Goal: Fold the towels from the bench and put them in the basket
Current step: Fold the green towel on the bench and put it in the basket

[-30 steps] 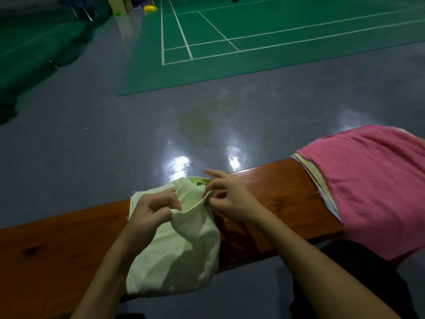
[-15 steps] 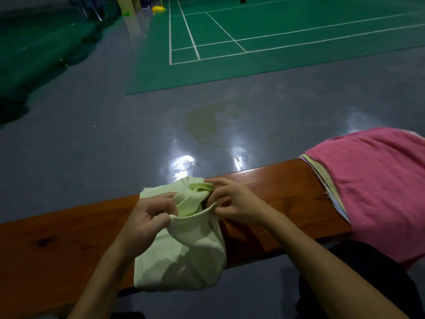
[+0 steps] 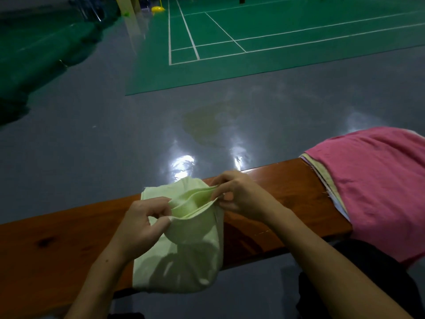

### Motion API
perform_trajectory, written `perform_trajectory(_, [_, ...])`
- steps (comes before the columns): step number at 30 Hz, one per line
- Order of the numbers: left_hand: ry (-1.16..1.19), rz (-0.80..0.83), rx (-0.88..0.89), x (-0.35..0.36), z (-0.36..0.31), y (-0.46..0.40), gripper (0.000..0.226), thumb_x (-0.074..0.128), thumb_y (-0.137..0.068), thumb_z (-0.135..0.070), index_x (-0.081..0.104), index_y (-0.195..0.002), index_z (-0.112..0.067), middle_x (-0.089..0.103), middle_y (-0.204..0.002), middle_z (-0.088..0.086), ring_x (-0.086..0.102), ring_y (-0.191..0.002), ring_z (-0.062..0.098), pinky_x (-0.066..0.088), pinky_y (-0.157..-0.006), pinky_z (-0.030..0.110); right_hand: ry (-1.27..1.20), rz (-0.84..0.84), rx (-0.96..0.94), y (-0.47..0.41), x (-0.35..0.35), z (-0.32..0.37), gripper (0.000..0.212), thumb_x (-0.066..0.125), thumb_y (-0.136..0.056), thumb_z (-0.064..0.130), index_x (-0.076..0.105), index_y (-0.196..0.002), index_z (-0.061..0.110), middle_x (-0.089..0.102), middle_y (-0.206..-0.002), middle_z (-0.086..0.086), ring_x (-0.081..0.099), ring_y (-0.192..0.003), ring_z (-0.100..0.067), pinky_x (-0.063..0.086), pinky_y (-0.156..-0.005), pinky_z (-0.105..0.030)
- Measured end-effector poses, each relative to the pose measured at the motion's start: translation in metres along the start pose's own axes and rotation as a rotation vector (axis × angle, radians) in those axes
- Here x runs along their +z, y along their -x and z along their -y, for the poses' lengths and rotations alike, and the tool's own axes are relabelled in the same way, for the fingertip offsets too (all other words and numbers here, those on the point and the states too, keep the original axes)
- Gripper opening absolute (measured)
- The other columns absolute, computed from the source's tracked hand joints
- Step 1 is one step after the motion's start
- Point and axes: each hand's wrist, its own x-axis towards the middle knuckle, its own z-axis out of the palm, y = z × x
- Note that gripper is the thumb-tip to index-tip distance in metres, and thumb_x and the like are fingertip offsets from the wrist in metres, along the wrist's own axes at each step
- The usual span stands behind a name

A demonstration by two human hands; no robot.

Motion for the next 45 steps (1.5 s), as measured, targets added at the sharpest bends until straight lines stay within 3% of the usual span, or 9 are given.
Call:
perform_trajectory(7, [-0.592,-0.124,0.093,-0.01,-0.013,0.013,0.013,0.063,-0.088,-0.05,0.059,-0.086,-0.038,0.067,-0.087,-0.026,0.066,-0.075,0.0,0.054,-0.054,0.029,0.207,-0.135,0.025,0.01,-0.025,0.006,0.012,0.084,-0.083,0.008,0.083,-0.094,0.013,0.075,-0.104,-0.003,0.067,-0.091,-0.027,0.06,-0.077,-0.046])
perform_trajectory(11, [-0.746,-0.202,0.146,-0.024,-0.034,0.005,0.026,0.087,-0.083,-0.035,0.061,-0.079,-0.03,0.07,-0.083,-0.016,0.065,-0.064,0.013,0.036,-0.051,0.021,0.287,-0.133,0.064,0.008,-0.037,0.026,0.016,0.083,-0.081,0.013,0.077,-0.096,0.015,0.073,-0.094,-0.005,0.066,-0.084,-0.028,0.059,-0.072,-0.048])
perform_trajectory(14, [-0.765,-0.271,0.175,-0.04,-0.059,-0.005,0.021,0.079,-0.08,-0.036,0.062,-0.076,-0.026,0.068,-0.074,-0.01,0.068,-0.063,0.023,0.045,-0.051,0.028,0.283,-0.167,0.082,0.001,-0.057,0.048,0.036,0.085,-0.079,0.018,0.065,-0.109,0.016,0.072,-0.097,-0.006,0.067,-0.086,-0.03,0.058,-0.071,-0.049])
perform_trajectory(19, [-0.598,-0.367,0.194,-0.076,-0.101,-0.022,0.023,0.078,-0.081,-0.027,0.056,-0.076,-0.022,0.064,-0.069,-0.006,0.067,-0.061,0.021,0.055,-0.053,0.039,0.375,-0.228,0.08,-0.016,-0.099,0.089,0.02,0.074,-0.086,0.034,0.072,-0.098,0.018,0.063,-0.092,-0.002,0.05,-0.087,-0.025,0.048,-0.072,-0.04])
perform_trajectory(26, [-0.284,-0.506,0.154,-0.106,-0.152,-0.019,0.027,0.084,-0.086,-0.013,0.058,-0.092,-0.017,0.072,-0.074,-0.004,0.07,-0.067,0.011,0.056,-0.058,0.02,-0.169,-0.321,0.242,-0.035,-0.138,0.126,0.025,0.068,-0.093,0.021,0.064,-0.08,0.0,0.054,-0.069,-0.005,0.046,-0.063,-0.018,0.038,-0.061,-0.036])
perform_trajectory(30, [-0.053,-0.479,0.082,-0.11,-0.171,-0.003,0.03,0.082,-0.09,-0.013,0.068,-0.116,-0.01,0.079,-0.086,-0.004,0.076,-0.079,0.01,0.063,-0.071,0.027,-0.427,-0.318,0.282,-0.015,-0.147,0.144,0.02,0.069,-0.097,0.023,0.069,-0.091,0.005,0.067,-0.082,-0.008,0.061,-0.074,-0.021,0.051,-0.069,-0.039])
perform_trajectory(34, [0.135,-0.379,-0.016,-0.104,-0.187,0.023,0.015,0.074,-0.094,-0.014,0.075,-0.105,-0.004,0.079,-0.091,0.004,0.077,-0.089,0.021,0.065,-0.08,0.036,-0.502,-0.257,0.28,0.02,-0.158,0.166,0.017,0.068,-0.101,0.02,0.068,-0.1,0.003,0.076,-0.094,-0.018,0.073,-0.08,-0.025,0.062,-0.068,-0.043])
perform_trajectory(40, [0.368,-0.285,-0.068,-0.093,-0.211,0.05,0.022,0.071,-0.092,-0.015,0.074,-0.108,0.0,0.079,-0.096,0.014,0.077,-0.088,0.032,0.066,-0.073,0.043,-0.561,-0.238,0.271,0.066,-0.172,0.184,0.022,0.07,-0.098,0.018,0.069,-0.103,-0.003,0.078,-0.086,-0.017,0.077,-0.075,-0.03,0.064,-0.061,-0.042])
perform_trajectory(45, [0.316,-0.263,-0.119,-0.08,-0.193,0.042,0.022,0.074,-0.09,-0.018,0.076,-0.107,-0.004,0.08,-0.092,0.012,0.077,-0.079,0.03,0.064,-0.058,0.039,-0.551,-0.233,0.296,0.069,-0.163,0.166,0.021,0.072,-0.096,0.019,0.074,-0.101,-0.001,0.079,-0.086,-0.013,0.079,-0.076,-0.029,0.065,-0.063,-0.041])
